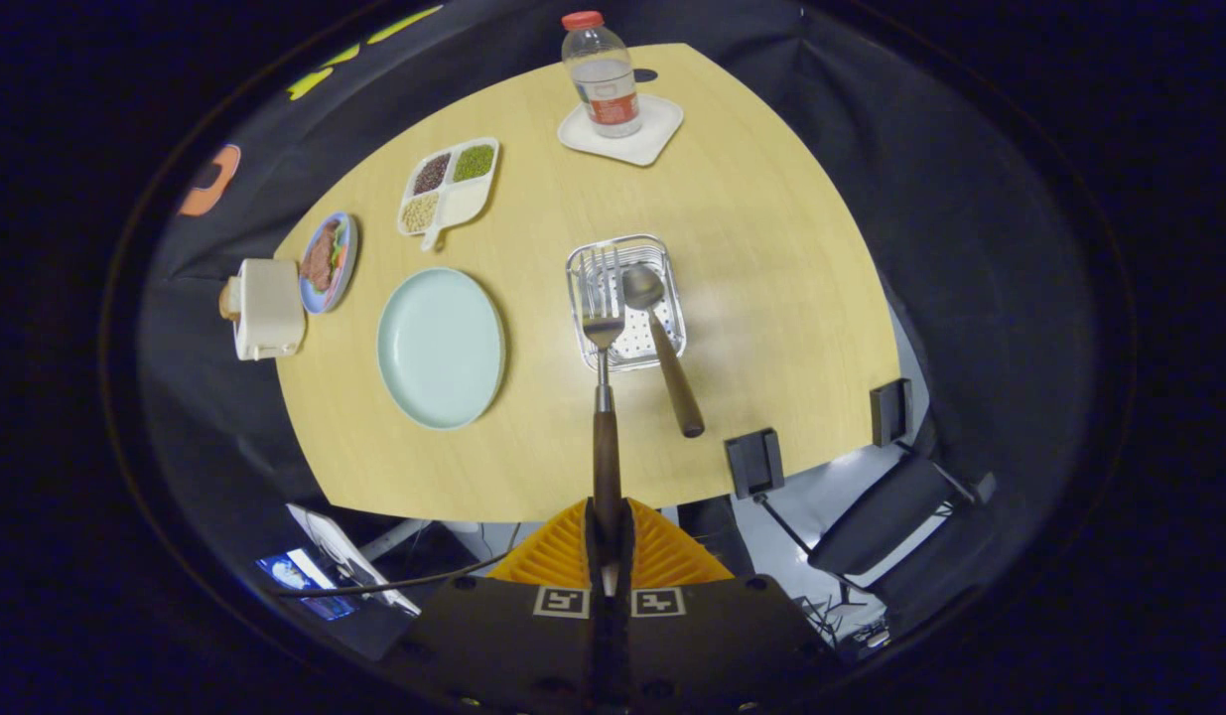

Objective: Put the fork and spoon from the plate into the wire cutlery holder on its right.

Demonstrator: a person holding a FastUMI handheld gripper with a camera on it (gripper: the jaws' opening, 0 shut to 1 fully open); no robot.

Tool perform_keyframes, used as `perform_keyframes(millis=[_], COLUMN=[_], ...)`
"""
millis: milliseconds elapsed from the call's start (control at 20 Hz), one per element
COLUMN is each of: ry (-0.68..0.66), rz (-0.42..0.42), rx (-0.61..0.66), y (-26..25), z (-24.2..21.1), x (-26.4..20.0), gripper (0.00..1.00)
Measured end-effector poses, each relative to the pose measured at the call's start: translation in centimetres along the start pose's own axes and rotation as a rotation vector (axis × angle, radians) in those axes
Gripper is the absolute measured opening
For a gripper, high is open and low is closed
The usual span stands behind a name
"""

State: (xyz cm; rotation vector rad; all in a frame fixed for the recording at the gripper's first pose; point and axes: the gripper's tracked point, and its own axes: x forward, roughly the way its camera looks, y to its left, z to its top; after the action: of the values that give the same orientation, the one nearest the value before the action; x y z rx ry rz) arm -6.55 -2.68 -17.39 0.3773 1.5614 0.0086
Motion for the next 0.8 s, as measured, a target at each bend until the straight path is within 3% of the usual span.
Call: perform_keyframes(millis=[350,650,750,800], ry=[0.021,0.007,-0.010,-0.019], rz=[0.013,0.037,0.048,0.049], rx=[0.023,0.021,0.006,-0.002], y=[-0.5,-0.2,0.3,0.4], z=[1.1,1.8,2.2,2.2], x=[0.4,0.5,0.3,0.3], gripper=[0.02,0.08,0.13,0.22])
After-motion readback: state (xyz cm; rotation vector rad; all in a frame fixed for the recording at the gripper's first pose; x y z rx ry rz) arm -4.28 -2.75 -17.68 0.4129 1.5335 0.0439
